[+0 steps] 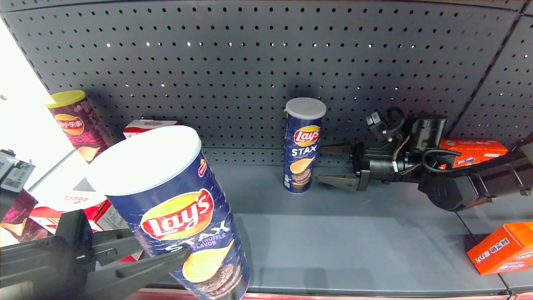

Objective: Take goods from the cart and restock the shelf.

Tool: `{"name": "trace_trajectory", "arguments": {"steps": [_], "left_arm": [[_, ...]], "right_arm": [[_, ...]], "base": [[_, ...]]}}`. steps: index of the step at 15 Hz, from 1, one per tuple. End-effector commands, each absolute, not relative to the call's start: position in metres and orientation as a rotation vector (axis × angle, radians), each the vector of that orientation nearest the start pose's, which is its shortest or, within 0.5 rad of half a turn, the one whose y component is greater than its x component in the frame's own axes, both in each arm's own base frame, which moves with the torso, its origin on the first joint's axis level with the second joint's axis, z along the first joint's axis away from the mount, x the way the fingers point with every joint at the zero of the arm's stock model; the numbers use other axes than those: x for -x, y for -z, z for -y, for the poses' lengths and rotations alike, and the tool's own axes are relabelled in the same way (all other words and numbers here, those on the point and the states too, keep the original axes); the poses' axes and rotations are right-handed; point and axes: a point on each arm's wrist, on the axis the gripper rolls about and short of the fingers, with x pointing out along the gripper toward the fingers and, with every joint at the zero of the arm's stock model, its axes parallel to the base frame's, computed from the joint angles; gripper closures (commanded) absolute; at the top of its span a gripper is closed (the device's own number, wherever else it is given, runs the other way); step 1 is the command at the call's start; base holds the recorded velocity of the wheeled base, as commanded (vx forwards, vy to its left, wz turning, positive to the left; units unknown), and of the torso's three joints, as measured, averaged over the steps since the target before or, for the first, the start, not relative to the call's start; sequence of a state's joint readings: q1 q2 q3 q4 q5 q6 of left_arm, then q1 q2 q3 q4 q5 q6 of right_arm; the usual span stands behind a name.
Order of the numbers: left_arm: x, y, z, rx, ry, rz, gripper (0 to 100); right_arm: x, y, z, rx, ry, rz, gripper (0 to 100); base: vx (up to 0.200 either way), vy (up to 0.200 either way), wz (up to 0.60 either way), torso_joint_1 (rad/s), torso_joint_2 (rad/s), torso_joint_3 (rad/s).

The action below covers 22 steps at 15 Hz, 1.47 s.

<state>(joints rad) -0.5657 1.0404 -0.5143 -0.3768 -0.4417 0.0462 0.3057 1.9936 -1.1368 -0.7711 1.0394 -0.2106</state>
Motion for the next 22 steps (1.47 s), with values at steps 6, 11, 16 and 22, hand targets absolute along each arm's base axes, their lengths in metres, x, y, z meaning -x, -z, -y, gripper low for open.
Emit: {"name": "trace_trajectory", "arguments": {"steps": [6, 11, 16, 22], "left_arm": [[-0.110, -0.220, 0.081, -0.038, 1.007, -0.143, 100], [-0.111, -0.218, 0.079, -0.037, 0.993, -0.152, 100], [-0.111, -0.217, 0.079, -0.038, 0.987, -0.155, 100], [-0.111, -0.217, 0.079, -0.038, 0.987, -0.155, 100]], "right_arm": [[-0.386, -0.163, -0.147, 0.139, -1.361, 0.040, 0], [-0.394, -0.158, -0.169, 0.143, -1.400, 0.057, 0], [-0.397, -0.155, -0.183, 0.148, -1.416, 0.070, 0], [-0.383, -0.163, -0.184, 0.158, -1.361, 0.076, 100]], "base": [[0.000, 0.000, 0.00, 0.000, 0.00, 0.000], [0.000, 0.000, 0.00, 0.000, 0.00, 0.000], [0.000, 0.000, 0.00, 0.000, 0.00, 0.000], [0.000, 0.000, 0.00, 0.000, 0.00, 0.000]]}}
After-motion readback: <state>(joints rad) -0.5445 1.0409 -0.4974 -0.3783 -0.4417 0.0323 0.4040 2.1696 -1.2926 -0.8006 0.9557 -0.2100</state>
